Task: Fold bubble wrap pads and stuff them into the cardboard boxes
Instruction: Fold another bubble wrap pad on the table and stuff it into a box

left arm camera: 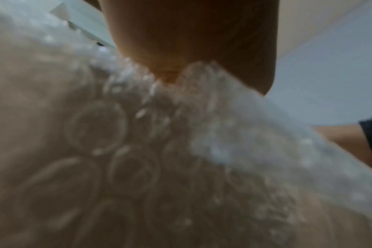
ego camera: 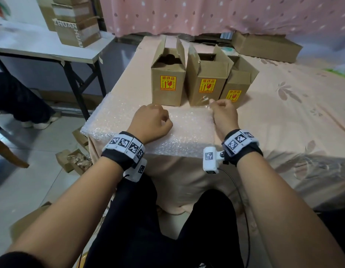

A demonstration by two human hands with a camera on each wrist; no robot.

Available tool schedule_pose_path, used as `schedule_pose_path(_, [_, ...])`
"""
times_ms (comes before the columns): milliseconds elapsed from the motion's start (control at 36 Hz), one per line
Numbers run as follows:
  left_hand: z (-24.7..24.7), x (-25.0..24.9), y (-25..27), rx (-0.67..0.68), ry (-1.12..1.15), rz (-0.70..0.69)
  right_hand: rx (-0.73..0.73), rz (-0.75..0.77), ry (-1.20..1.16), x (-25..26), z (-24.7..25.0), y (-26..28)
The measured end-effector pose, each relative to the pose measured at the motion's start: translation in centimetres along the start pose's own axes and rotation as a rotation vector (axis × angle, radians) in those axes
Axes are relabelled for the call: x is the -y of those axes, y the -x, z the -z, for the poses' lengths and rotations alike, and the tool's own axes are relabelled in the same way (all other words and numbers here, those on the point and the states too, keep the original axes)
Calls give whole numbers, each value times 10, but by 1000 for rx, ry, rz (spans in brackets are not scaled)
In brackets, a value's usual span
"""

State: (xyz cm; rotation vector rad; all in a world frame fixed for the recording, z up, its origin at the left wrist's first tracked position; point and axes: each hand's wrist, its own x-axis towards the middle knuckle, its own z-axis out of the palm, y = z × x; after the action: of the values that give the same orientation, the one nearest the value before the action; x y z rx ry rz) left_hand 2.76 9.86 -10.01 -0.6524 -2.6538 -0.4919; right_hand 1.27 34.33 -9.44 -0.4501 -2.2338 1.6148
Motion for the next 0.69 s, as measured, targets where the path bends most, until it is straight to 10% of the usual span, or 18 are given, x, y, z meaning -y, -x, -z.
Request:
schedule_pose_path(111, [-7, -12, 7, -69, -141, -42, -101, 296, 361, 16, 4, 16])
schedule_pose_path(333, [-32, -33, 23, 66, -167, -80, 237, 629, 883, -5, -35, 72])
schedule_pose_path(694, [-30, -36, 18, 158, -238, 62, 222, 498, 1032, -15, -33, 71])
